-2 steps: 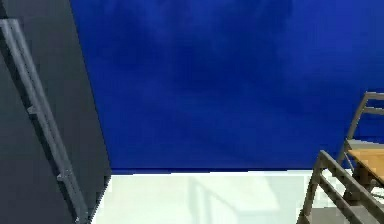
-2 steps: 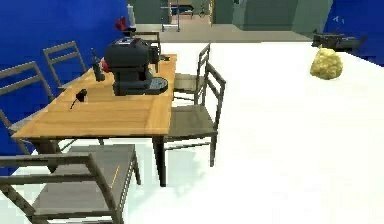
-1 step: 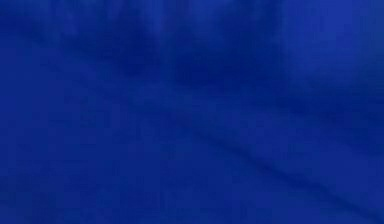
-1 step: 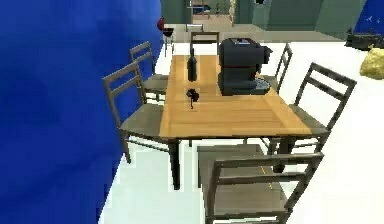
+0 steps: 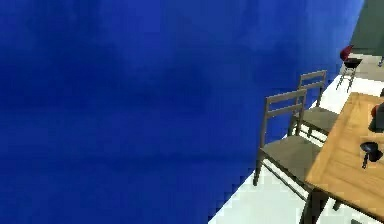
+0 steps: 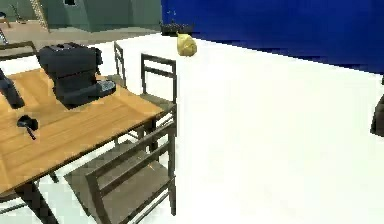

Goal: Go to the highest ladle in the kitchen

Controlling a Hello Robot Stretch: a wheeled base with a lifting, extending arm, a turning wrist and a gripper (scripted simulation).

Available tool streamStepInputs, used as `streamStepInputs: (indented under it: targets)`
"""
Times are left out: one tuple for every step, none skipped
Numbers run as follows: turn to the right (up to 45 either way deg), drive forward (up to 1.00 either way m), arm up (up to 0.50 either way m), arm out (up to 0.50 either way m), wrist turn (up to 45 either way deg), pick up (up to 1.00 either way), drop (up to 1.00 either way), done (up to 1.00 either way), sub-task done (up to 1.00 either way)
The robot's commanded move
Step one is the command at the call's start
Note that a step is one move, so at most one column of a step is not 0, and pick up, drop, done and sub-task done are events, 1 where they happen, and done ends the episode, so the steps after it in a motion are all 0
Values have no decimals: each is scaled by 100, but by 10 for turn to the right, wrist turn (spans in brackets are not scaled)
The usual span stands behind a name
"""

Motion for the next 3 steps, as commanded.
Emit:
streamStepInputs:
  targets:
    - [450,0,0,0,0,0,0,0,0]
    - [450,0,0,0,0,0,0,0,0]
    - [450,0,0,0,0,0,0,0,0]
